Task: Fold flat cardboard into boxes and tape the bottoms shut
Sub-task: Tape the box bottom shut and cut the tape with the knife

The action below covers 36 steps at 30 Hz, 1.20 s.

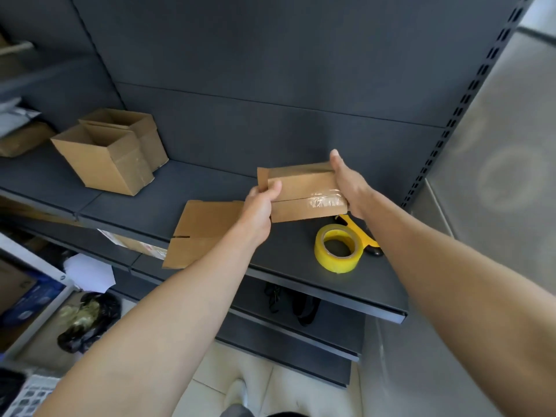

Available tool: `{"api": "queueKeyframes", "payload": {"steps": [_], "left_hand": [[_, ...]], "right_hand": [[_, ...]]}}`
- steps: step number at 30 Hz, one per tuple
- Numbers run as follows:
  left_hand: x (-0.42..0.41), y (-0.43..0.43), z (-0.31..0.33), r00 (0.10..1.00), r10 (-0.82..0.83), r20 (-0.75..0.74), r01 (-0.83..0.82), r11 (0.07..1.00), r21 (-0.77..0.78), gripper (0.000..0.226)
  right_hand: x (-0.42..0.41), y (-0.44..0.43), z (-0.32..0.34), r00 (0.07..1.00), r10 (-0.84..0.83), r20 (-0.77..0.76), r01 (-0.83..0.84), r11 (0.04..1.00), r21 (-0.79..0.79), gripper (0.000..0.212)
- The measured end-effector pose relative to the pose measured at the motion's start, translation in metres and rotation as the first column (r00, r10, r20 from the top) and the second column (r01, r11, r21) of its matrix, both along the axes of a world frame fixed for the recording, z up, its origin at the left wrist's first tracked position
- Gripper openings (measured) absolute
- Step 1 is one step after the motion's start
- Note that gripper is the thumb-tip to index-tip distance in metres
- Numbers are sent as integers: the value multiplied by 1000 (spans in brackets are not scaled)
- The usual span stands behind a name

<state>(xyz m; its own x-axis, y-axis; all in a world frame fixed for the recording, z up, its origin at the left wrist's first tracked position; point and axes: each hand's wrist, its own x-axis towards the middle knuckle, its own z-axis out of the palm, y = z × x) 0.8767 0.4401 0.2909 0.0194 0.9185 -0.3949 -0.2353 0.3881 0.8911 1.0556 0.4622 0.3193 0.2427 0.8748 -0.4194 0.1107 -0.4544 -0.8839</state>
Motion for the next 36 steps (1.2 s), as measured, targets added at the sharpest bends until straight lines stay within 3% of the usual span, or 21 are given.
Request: {"api": "queueKeyframes", "payload": {"steps": [2, 4, 6, 7, 10, 17, 23, 28, 33, 36], "left_hand": [[-4, 1, 11, 998, -26, -62, 27, 1000, 12, 58], [-8, 2, 16, 983, 12, -184, -8, 1000, 26, 46], [-13, 2, 13, 975, 58, -215, -47, 997, 58, 30], [-16, 2, 11, 974, 58, -219, -42, 996, 75, 38], [-22, -2, 5, 968, 11, -253, 10, 997, 82, 65], [-36, 1, -1, 960, 79, -268, -64, 996, 62, 70], [-39, 7, 5, 928, 219, -301, -198, 975, 96, 69], [-45, 15, -3, 907, 226, -355, -226, 973, 42, 61], [-46, 25, -10, 923, 215, -319, -220, 975, 20, 55], [-43, 32, -13, 948, 169, -271, -171, 985, 15, 50]], "right_hand": [[-2, -4, -5, 996, -17, -92, 16, 1000, -5, 86], [-4, -6, -7, 983, -27, -180, 30, 999, 15, 77], [-6, -8, -7, 965, -30, -262, 44, 998, 51, 59], [-8, -8, -7, 959, -25, -281, 47, 996, 70, 52], [-14, -7, -6, 965, -21, -260, 53, 992, 115, 51], [-33, -1, -5, 966, -10, -258, 74, 968, 241, 18], [-39, -1, -16, 914, -36, -403, 126, 972, 199, 14], [-38, 0, -16, 888, -99, -448, 166, 980, 112, 45], [-38, 5, -17, 865, -130, -485, 193, 978, 83, 41], [-41, 7, -18, 871, -107, -479, 175, 980, 99, 24]]}}
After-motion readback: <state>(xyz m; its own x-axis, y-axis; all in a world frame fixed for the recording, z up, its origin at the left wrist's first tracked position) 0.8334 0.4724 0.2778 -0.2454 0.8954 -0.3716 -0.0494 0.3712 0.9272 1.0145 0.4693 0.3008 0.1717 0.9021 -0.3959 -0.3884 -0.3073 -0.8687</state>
